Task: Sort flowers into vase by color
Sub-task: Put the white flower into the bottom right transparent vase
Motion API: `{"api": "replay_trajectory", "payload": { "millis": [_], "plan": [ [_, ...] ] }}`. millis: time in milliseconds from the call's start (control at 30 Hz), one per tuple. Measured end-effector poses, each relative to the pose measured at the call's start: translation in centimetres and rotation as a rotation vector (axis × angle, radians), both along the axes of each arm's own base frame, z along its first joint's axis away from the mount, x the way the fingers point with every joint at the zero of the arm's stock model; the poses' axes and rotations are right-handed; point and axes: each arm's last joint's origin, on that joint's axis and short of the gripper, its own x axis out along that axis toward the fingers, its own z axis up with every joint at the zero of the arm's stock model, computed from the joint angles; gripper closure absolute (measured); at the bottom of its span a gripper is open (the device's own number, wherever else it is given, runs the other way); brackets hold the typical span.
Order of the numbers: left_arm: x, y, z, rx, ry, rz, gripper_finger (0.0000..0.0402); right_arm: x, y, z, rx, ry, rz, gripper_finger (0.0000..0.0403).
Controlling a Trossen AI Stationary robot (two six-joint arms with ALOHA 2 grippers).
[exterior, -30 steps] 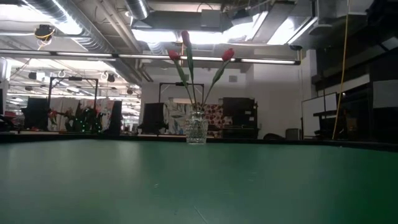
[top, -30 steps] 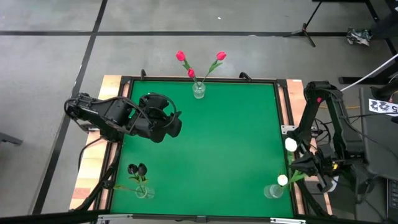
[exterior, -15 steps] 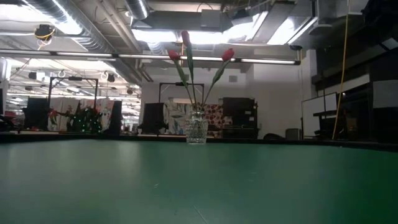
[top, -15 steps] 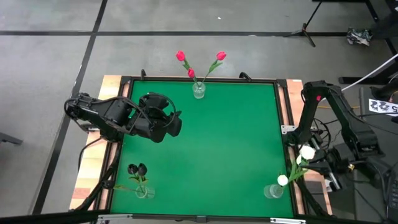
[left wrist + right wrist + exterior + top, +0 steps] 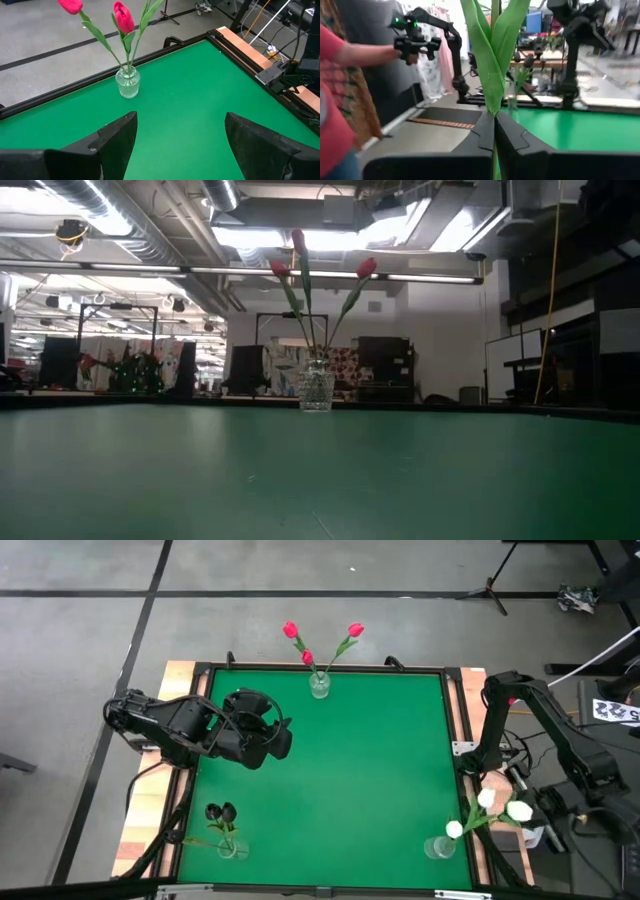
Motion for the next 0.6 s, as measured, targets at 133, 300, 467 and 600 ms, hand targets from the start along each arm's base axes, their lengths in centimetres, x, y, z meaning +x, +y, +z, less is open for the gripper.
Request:
{"api": "replay_trajectory", "payload": {
  "millis": [133, 300, 467, 600],
  "plan": [
    [0.00, 0.00, 0.00, 0.000, 0.000, 0.001, 0.0107, 0.17, -0.29, -0.42, -0.082, -0.025, -0.004, 0.0403],
    [0.01, 0.01, 0.00, 0.003, 0.000, 0.002, 0.0107, 0.22, -0.52, -0.59, -0.124, -0.039, -0.003, 0.0403],
    [0.00, 0.05, 0.03, 0.018, -0.006, 0.012, 0.0107, 0.31, -0.78, -0.67, -0.154, -0.048, -0.003, 0.0403],
    [-0.02, 0.10, 0.08, 0.037, -0.015, 0.026, 0.0107, 0.32, -0.83, -0.69, -0.159, -0.049, -0.003, 0.0403]
  ]
}}
